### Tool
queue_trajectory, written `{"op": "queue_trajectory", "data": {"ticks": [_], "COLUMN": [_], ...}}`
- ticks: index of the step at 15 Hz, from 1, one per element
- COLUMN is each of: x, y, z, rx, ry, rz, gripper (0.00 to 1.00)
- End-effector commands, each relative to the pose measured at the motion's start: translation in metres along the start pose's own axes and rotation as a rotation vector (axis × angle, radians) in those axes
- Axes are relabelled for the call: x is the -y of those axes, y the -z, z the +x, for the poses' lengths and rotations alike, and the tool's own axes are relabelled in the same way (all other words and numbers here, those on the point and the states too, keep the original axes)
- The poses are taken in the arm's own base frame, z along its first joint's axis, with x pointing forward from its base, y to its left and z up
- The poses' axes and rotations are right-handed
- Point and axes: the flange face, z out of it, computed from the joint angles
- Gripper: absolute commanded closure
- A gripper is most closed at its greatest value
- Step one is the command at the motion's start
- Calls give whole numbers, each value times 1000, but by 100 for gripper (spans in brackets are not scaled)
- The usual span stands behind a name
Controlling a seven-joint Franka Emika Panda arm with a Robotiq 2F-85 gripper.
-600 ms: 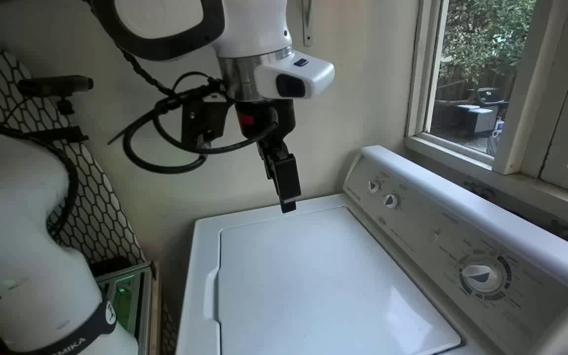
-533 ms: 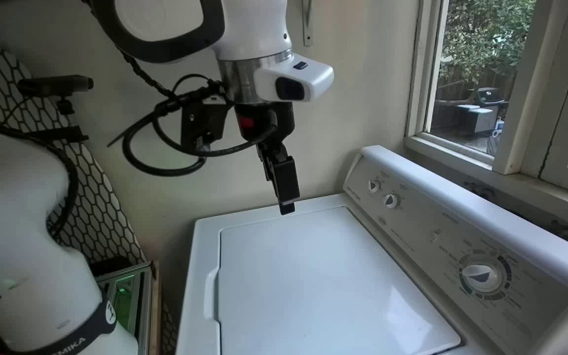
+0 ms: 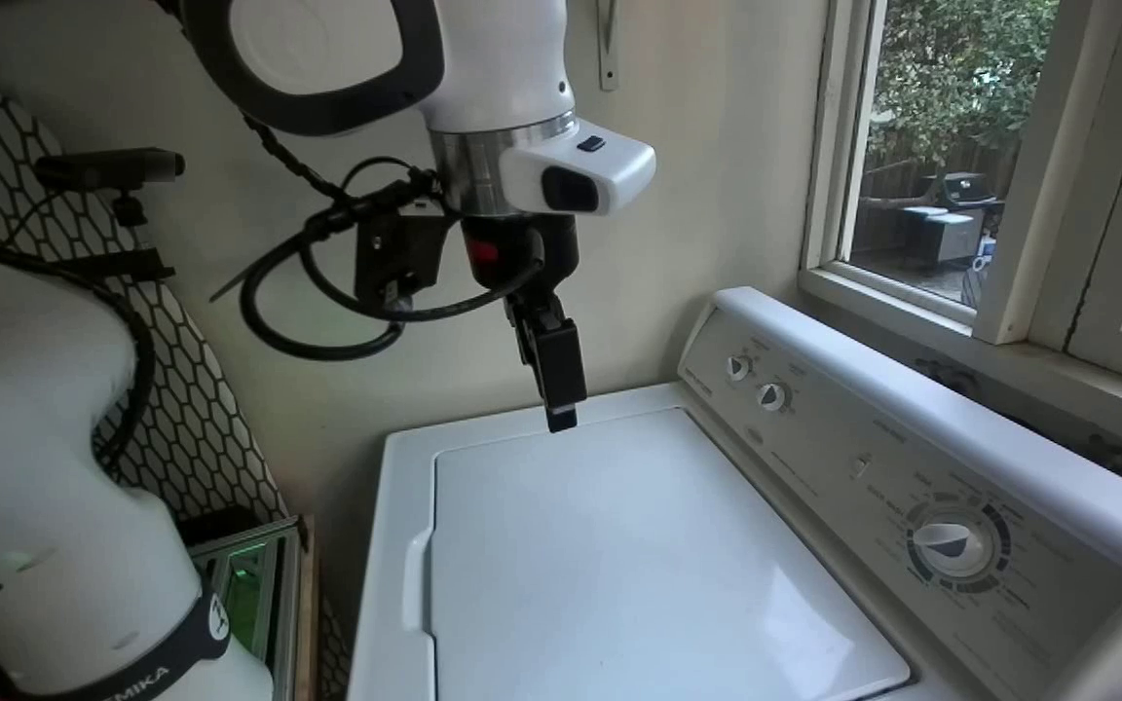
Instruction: Turn the second left switch to the left
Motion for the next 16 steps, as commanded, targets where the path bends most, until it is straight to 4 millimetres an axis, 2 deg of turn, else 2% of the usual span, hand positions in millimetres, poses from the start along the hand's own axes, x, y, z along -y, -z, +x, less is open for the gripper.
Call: {"op": "queue_trajectory", "data": {"ticks": [1, 5, 9, 12, 16], "x": [10, 57, 109, 135, 160], "y": [-4, -27, -62, -93, -129], "z": [4, 16, 37, 61, 97], "rx": [4, 10, -19, -79, -166], "ry": [6, 42, 23, 8, 15], "rz": [0, 1, -29, -45, -55], "gripper": [0, 0, 0, 0, 0]}}
